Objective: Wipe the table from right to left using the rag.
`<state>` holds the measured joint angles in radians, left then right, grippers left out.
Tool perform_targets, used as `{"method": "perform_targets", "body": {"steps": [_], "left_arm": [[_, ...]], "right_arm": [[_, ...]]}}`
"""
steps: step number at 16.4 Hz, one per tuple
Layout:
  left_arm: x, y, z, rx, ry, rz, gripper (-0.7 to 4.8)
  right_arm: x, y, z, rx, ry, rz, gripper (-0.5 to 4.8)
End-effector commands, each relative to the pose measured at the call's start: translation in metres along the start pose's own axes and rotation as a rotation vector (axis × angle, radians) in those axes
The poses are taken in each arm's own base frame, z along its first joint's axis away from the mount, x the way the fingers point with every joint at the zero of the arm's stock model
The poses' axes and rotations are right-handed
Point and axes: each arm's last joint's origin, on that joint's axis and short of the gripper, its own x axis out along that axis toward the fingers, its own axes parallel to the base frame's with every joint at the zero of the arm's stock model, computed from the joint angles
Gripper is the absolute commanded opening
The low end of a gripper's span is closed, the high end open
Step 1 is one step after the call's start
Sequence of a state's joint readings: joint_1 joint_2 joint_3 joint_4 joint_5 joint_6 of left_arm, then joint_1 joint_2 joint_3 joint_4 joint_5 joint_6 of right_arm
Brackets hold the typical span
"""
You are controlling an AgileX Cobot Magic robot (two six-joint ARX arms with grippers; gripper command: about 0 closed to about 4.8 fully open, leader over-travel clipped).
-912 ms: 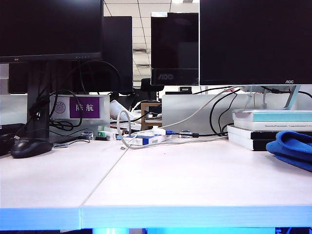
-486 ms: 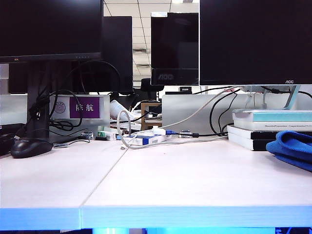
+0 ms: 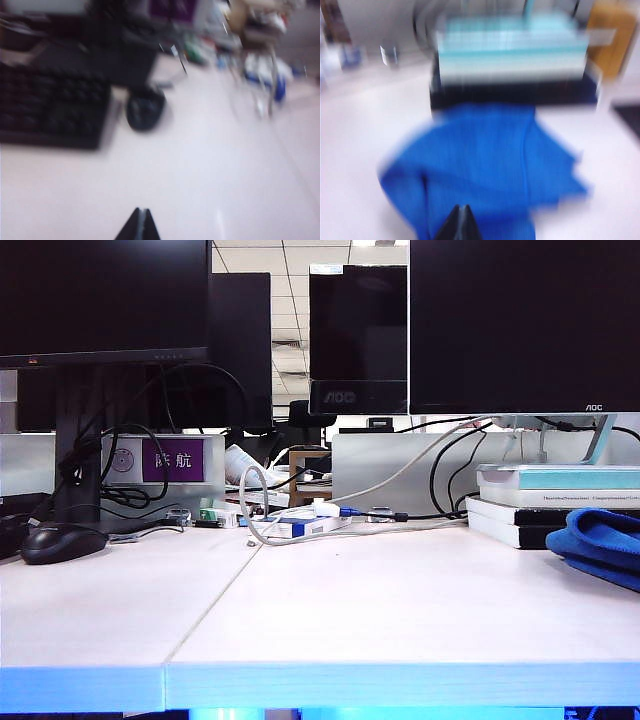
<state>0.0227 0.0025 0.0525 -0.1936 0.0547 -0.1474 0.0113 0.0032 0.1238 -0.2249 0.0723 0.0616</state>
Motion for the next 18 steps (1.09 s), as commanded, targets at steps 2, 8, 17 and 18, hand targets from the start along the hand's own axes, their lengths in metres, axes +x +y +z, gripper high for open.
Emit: {"method": "perform_targets", "body": {"steps": [2,8,17,18], "left_arm": [[-0.018,-0.004,0.048,-0.061,-0.174,0.124,-0.05],[-0.019,-0.011,0.117,-0.037,-0.163,0.215,-0.05],[0.013,-0.038,0.248,0.025,0.083,-0.064,-0.05],[0.01,-0.044,0.264,0.032,0.101,-0.185,-0.05]], "right_arm": [[-0.022,-0.001,0.053,0.044,-0.186,-0.079,-0.04],[-0.036,0.0,0.105,0.053,-0.268,-0.117,-0.04],[0.016,0.01,0.207,0.006,0.065,-0.134,-0.04],[0.028,0.013,0.223,0.004,0.084,-0.122,-0.04]]}}
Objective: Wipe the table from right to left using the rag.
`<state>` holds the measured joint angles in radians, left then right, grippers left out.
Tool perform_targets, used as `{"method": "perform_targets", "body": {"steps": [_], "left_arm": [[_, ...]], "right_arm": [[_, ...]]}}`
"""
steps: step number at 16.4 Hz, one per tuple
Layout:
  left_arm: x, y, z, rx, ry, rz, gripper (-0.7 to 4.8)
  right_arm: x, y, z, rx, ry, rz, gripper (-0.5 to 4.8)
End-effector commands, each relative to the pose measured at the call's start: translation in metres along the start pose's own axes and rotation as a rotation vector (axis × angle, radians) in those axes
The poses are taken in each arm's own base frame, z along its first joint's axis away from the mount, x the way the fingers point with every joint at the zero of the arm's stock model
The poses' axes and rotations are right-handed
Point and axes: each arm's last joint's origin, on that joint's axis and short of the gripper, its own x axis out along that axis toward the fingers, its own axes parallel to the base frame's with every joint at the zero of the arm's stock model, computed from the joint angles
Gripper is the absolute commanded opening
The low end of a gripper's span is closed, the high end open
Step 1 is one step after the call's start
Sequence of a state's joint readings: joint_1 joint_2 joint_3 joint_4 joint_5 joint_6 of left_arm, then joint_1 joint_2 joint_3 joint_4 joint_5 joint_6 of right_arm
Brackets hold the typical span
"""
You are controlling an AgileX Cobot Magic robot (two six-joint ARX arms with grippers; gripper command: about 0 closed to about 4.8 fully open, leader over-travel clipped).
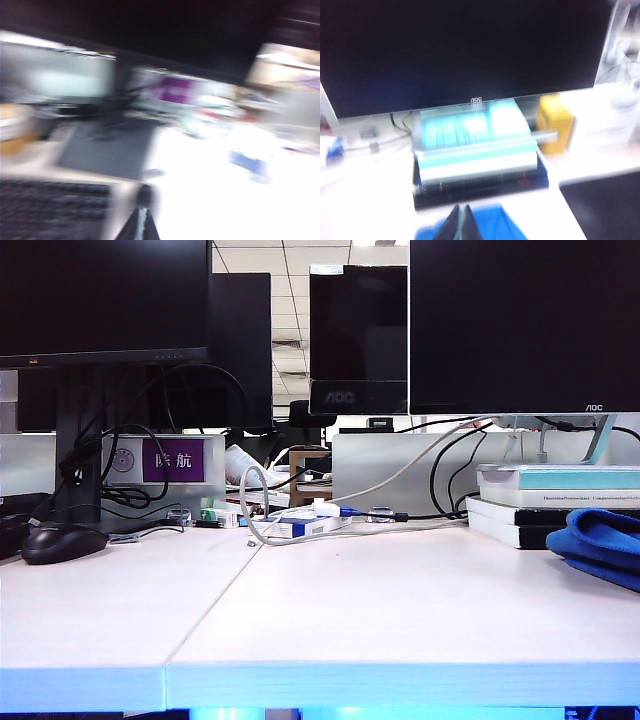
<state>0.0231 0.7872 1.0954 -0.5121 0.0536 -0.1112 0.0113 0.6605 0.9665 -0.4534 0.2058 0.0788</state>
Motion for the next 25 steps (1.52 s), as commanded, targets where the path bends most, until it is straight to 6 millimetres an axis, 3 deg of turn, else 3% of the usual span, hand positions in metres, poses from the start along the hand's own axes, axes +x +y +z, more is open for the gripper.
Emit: {"method": "perform_targets", "body": {"steps": [1,6,11,19,21,25], "left_arm": [[-0.008,-0.011,0.03,0.004,0.061,-0.255,-0.05],[-0.02,-0.022,0.044,0.066,0.126,-0.473,-0.05],[-0.013,-0.036,0.046,0.136,0.239,-0.65,-0.05],[0.009,-0.08,0.067,0.401,0.378,-0.627,-0.05],[0.013,-0.096,0.064,0.436,0.397,-0.698,-0.05],[0.011,-0.108,0.064,0.43,0.373,-0.826,-0.05]], "right_arm": [[0.021,0.009,0.033,-0.013,0.069,0.045,-0.04],[0.053,0.017,0.057,-0.044,0.245,0.037,-0.04],[0.079,0.026,0.054,-0.047,0.402,0.124,-0.04],[0.112,0.03,0.018,-0.086,0.723,0.101,-0.04],[0.119,0.031,0.009,-0.095,0.799,0.093,-0.04],[0.127,0.032,0.0,-0.106,0.872,0.085,-0.01]]}}
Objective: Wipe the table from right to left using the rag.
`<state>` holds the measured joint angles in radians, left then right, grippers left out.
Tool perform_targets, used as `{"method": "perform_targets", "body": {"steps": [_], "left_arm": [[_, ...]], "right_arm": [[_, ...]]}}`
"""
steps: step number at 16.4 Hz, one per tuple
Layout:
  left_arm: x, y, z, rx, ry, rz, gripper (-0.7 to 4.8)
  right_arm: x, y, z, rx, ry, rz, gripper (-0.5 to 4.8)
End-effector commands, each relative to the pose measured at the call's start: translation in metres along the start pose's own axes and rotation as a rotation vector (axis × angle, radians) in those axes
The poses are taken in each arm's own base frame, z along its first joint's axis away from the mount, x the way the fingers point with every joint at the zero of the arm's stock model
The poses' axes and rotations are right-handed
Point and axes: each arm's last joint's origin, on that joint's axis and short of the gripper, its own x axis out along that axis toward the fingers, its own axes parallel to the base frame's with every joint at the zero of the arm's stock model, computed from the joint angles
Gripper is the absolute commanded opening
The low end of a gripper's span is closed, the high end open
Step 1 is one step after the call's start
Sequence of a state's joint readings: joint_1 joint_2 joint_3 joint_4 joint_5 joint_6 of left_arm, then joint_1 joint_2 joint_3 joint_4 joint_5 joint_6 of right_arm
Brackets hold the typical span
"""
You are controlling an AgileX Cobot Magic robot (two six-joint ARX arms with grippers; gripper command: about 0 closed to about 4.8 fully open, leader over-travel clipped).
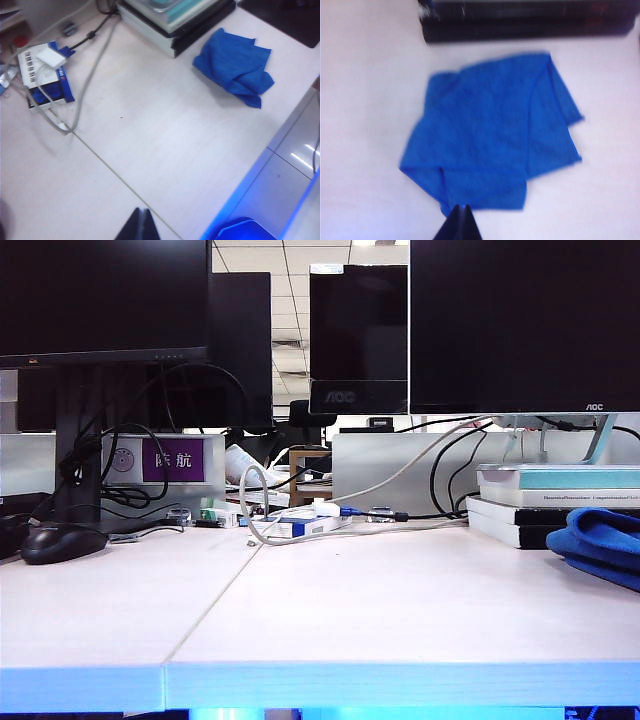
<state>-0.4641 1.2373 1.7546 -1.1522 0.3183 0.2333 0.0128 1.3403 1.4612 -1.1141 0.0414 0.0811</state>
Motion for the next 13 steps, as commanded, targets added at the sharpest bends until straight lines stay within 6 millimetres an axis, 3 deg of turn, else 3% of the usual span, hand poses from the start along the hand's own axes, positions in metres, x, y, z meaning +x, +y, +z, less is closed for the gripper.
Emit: {"method": "perform_targets", "body": {"steps": [1,3,4,7,8,13], "left_arm": [[-0.002,-0.006,0.007,0.029,-0.082,-0.109,-0.05],[-0.004,-0.007,0.01,0.038,-0.113,-0.152,-0.05],[-0.004,-0.007,0.01,0.041,-0.12,-0.157,-0.05],[-0.004,-0.009,0.011,0.043,-0.133,-0.213,-0.05],[-0.004,-0.009,0.011,0.043,-0.133,-0.214,-0.05],[-0.004,-0.009,0.01,0.043,-0.132,-0.213,-0.05]], "right_arm": [[0.007,0.001,0.001,-0.002,0.036,-0.006,-0.01],[0.014,0.001,0.003,-0.011,0.053,-0.007,0.06],[0.018,0.001,0.004,-0.015,0.062,-0.009,0.46],[0.034,0.002,0.007,-0.093,0.111,-0.007,2.59],[0.04,0.003,0.008,-0.1,0.129,-0.006,2.85],[0.07,0.005,0.012,-0.128,0.218,0.015,2.84]]}}
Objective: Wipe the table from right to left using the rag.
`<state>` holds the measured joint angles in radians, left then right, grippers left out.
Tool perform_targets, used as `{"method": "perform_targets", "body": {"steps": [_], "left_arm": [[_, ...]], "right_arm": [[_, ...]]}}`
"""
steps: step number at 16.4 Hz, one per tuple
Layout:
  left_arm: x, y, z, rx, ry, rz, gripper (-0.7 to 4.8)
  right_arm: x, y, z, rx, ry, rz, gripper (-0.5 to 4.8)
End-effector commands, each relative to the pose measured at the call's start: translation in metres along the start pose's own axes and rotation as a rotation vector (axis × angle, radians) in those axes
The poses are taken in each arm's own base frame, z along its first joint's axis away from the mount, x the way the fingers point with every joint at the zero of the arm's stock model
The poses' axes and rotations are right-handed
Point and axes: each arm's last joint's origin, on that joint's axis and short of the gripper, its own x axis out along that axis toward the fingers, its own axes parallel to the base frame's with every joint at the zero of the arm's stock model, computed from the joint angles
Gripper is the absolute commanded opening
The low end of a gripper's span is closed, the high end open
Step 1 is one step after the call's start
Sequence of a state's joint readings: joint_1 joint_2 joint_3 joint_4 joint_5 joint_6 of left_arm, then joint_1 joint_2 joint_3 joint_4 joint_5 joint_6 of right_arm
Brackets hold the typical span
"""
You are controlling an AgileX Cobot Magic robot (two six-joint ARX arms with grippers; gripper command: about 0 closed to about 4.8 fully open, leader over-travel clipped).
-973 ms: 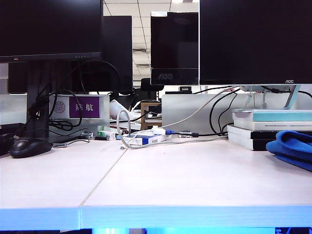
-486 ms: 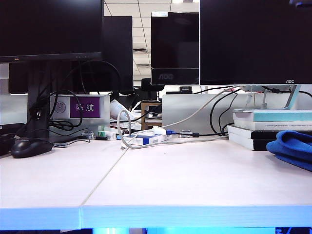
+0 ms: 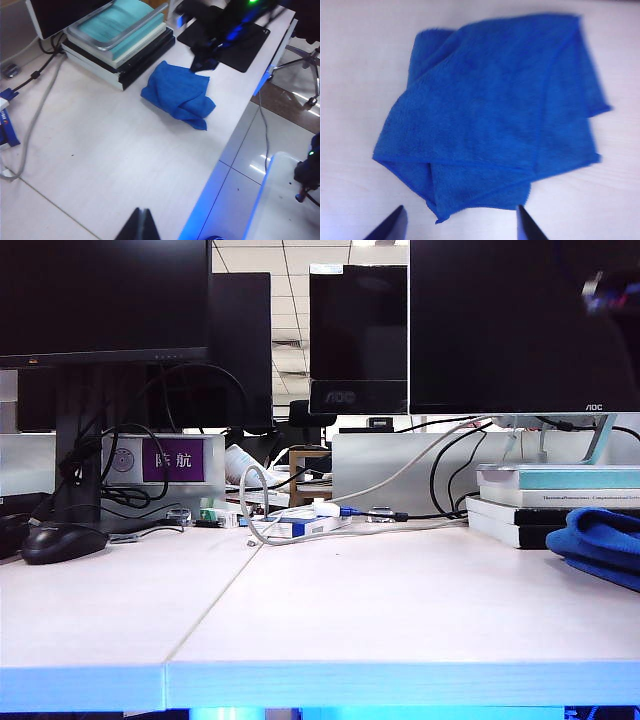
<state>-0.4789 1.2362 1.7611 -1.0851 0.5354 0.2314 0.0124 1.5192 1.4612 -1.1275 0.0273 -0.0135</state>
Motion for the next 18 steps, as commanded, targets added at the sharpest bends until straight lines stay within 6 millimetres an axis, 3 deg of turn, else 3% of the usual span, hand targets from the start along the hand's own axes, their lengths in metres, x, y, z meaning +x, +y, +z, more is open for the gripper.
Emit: {"method": "perform_targets", "body": {"steps": [1,6,8,9,14,18], "left_arm": [[-0.002,-0.001,0.002,0.008,-0.016,-0.005,-0.05],[-0.002,-0.001,0.002,0.009,-0.016,0.002,-0.05],[-0.002,-0.001,0.002,0.009,-0.016,0.002,-0.05],[-0.002,-0.001,0.002,0.009,-0.017,0.002,-0.05],[-0.002,-0.001,0.003,0.013,-0.023,0.004,-0.05],[-0.002,-0.001,0.004,0.022,-0.038,0.008,-0.05]], "right_arm": [[0.014,0.001,0.004,-0.028,0.047,0.006,2.84],[0.053,0.002,0.011,-0.075,0.165,0.013,2.9],[0.068,0.002,0.015,-0.079,0.184,0.013,3.9],[0.075,0.002,0.017,-0.077,0.191,0.013,4.0],[0.099,-0.007,0.023,-0.071,0.202,0.008,3.99],[0.119,-0.032,0.022,0.004,0.234,0.06,4.0]]}}
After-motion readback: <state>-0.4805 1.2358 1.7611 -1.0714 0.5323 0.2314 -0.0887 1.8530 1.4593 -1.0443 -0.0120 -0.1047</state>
